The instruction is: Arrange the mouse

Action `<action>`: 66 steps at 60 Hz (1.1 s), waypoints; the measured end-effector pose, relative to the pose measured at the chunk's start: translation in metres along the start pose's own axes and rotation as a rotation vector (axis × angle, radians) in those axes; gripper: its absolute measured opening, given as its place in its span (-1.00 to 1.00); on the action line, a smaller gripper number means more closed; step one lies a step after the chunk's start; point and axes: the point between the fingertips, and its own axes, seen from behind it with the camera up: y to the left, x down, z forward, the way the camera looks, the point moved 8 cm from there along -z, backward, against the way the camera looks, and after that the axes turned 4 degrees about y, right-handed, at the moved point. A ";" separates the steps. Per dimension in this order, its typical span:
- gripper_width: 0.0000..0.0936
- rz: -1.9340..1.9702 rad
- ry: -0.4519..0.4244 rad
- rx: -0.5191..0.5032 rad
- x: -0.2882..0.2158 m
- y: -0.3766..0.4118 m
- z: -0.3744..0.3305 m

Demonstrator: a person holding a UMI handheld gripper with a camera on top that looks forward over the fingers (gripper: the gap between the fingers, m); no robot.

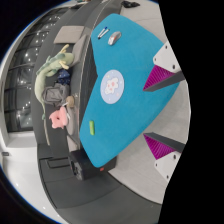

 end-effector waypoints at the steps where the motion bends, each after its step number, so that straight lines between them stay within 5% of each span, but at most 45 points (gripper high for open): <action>1: 0.82 0.004 -0.002 0.013 0.000 -0.003 0.000; 26: 0.82 0.093 -0.027 0.270 -0.007 -0.196 0.009; 66: 0.82 0.076 -0.157 0.289 -0.033 -0.433 0.116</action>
